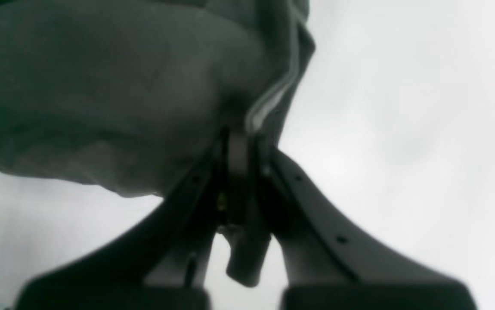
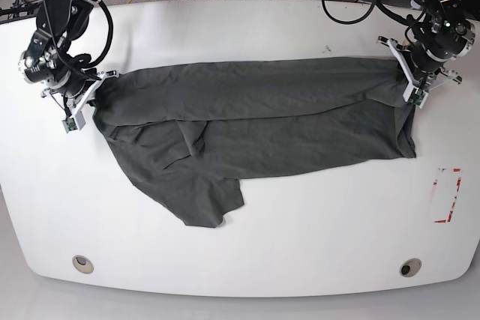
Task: Fold the T-shirt properly
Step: 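Lift the hem with both grippers and fold it over toward the collar, then lay the folded edge down with both grippers along the shirt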
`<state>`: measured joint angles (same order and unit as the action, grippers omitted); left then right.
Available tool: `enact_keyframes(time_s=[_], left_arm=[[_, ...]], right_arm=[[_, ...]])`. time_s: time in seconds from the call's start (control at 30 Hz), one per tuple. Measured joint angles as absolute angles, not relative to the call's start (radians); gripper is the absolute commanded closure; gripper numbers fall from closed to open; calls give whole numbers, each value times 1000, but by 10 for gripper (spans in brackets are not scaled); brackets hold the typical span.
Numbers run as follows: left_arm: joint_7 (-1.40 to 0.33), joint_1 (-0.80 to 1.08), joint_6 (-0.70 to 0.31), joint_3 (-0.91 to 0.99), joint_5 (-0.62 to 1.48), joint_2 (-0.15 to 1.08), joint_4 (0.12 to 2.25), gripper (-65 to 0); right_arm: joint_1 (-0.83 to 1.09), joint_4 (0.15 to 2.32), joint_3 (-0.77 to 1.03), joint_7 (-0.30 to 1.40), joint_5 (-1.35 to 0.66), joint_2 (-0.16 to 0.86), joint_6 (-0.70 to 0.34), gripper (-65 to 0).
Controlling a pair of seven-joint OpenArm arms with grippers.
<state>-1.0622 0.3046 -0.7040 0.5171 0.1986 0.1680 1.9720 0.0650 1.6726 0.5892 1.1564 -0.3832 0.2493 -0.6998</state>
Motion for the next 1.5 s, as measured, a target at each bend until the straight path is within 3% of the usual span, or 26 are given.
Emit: enact_keyframes(time_s=[0.43, 0.73, 0.87, 1.0, 1.1, 1.27, 1.37, 1.5], left_arm=[[-1063, 350, -704, 604, 196, 173, 1967, 0], [-1058, 368, -704, 654, 205, 183, 1965, 0], [-1058, 375, -704, 690, 205, 182, 1948, -97], [-1061, 379, -704, 692, 203, 181, 1943, -256], [-1061, 379, -704, 697, 202, 182, 1943, -339], [-1062, 381, -704, 745, 192, 183, 1940, -368], [-1068, 381, -704, 746, 192, 186, 1938, -368], [-1069, 384, -704, 744, 244, 198, 1937, -367]], right_arm=[[263, 1673, 582, 1169, -794, 398, -697, 0], [327, 1673, 578, 1247, -862, 408, -697, -2], [324, 1673, 578, 1269, -862, 409, -697, -24], [320, 1673, 577, 1285, -869, 408, -697, -192], [320, 1673, 577, 1317, -856, 411, -696, -330], [321, 1675, 579, 1329, -855, 413, -697, -493], [326, 1674, 579, 1330, -861, 422, -697, -526], [328, 1674, 586, 1335, -861, 437, -696, -507]])
